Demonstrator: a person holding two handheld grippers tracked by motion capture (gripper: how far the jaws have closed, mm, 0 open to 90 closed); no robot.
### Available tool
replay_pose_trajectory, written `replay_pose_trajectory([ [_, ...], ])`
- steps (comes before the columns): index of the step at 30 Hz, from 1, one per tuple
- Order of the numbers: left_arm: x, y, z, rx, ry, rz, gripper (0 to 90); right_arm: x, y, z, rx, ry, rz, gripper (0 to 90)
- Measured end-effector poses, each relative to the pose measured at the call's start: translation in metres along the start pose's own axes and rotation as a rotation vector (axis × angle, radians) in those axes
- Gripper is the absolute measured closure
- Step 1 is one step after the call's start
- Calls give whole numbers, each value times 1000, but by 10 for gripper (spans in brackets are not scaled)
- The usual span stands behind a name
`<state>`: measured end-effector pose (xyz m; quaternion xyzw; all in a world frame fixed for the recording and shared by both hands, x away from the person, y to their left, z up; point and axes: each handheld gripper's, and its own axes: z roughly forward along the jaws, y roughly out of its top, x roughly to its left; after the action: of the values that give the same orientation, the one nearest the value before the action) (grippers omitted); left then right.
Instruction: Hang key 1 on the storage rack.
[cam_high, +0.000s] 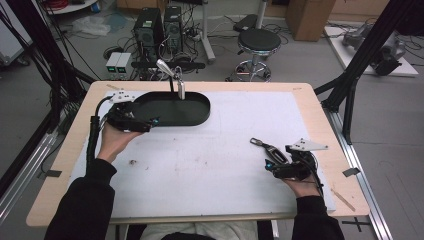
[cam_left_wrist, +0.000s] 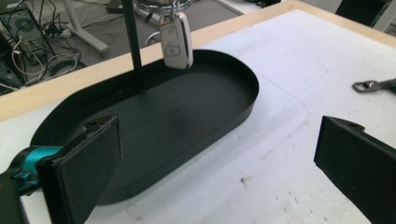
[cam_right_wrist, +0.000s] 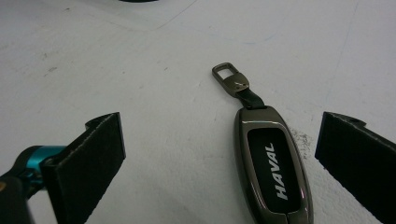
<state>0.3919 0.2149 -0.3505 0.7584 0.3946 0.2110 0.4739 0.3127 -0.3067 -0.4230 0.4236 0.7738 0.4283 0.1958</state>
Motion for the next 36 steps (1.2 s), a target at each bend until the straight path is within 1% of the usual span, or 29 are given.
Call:
replay_pose_trajectory([
  [2,-2,-7,-2,10,-10,-6,17,0,0,0,-2,-1,5,7],
  [5,-5,-16,-3,21,-14,-5,17,-2,0,2,-1,-3,6,7],
  [6,-6,-20,-4,31,-18,-4,17,-2,1,2,0,-4,6,7],
  [9,-7,-28,-5,51,-10,-1,17,-1,1,4,4,-2,-2,7],
  [10,-8,-31,-5,52,-6,-5,17,-1,1,4,6,-1,3,8],
  [11,-7,-35,-6,53,-10,-16,17,0,1,4,7,-2,-6,8],
  [12,-7,-38,-7,54,-12,-30,17,0,1,4,9,-2,-2,8],
  [14,-6,-46,-9,65,0,-31,17,0,1,4,12,-4,-1,7],
  [16,-6,-53,-12,77,1,-37,17,-2,-1,4,10,-8,-3,7],
  [19,-5,-62,-17,75,6,-53,17,-3,-2,3,10,-12,10,8],
  [21,-5,-68,-22,70,10,-62,17,-3,-2,2,4,-13,6,7],
  [24,-5,-72,-29,99,19,-53,17,-3,-2,1,1,-14,11,7],
  [26,-3,-77,-36,96,21,-56,17,-3,-2,2,5,-15,11,7],
  [29,-2,-84,-44,77,28,-82,17,-4,-2,3,5,-20,6,7],
  [30,-1,-88,-47,76,29,-82,17,-4,-2,3,6,-19,10,8],
  [31,-2,-93,-49,70,31,-92,17,-4,-2,3,10,-19,12,7],
  [33,-2,-100,-52,77,31,-100,17,-4,-2,4,8,-20,8,7],
  [36,-2,-112,-58,78,31,-125,17,-4,-1,6,12,-21,9,7],
])
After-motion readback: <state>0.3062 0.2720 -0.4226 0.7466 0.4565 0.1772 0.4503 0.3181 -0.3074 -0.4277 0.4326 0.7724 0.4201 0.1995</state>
